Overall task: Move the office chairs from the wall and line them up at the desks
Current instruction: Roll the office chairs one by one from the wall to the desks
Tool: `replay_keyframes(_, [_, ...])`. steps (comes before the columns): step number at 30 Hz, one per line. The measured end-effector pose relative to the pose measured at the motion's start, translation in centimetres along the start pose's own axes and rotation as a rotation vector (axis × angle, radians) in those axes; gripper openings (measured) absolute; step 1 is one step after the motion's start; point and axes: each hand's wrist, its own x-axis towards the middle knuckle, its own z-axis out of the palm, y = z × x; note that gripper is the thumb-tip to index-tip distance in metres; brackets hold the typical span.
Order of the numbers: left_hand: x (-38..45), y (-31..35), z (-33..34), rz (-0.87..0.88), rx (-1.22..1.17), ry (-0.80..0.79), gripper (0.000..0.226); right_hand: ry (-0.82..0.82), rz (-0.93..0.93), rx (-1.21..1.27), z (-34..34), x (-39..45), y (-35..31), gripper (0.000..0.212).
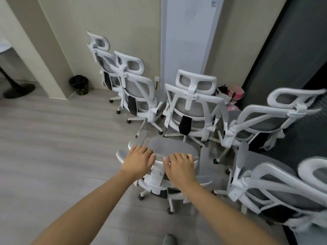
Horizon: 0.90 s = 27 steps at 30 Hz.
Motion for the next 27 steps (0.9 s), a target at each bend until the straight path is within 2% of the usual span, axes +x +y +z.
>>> replay_keyframes(9, [-17.2,-1.0,-2.6,-0.155,0.005,0.05,0.044,0.004,-0.217,0.061,-1.6,-9.6,-7.5,0.04])
replay_keyframes(14, [-26.5,2.9,-3.2,-0.26,0.048,0.125,0.038,0.036,-0.353,0.093,-3.7,-16.7,-8.9,0.035])
replay_keyframes(21, [-35.0,8.3,-5.0,-0.466,0.1,0.111,0.046,0.01,-0.492,0.181,-5.9,-22.4,-10.0,0.036])
replay_keyframes(24, [-39.1,10.6,-5.7,-0.59,0.126,0.154,0.045,0.004,-0.573,0.226,-7.2,-25.2,-11.2,0.036])
replay_keyframes(27, [-44.9,13.0,-6.3,-0.644,0.187,0.201,0.041,-0.022,-0.653,0.272,-8.6,-29.4,-12.7,0.037])
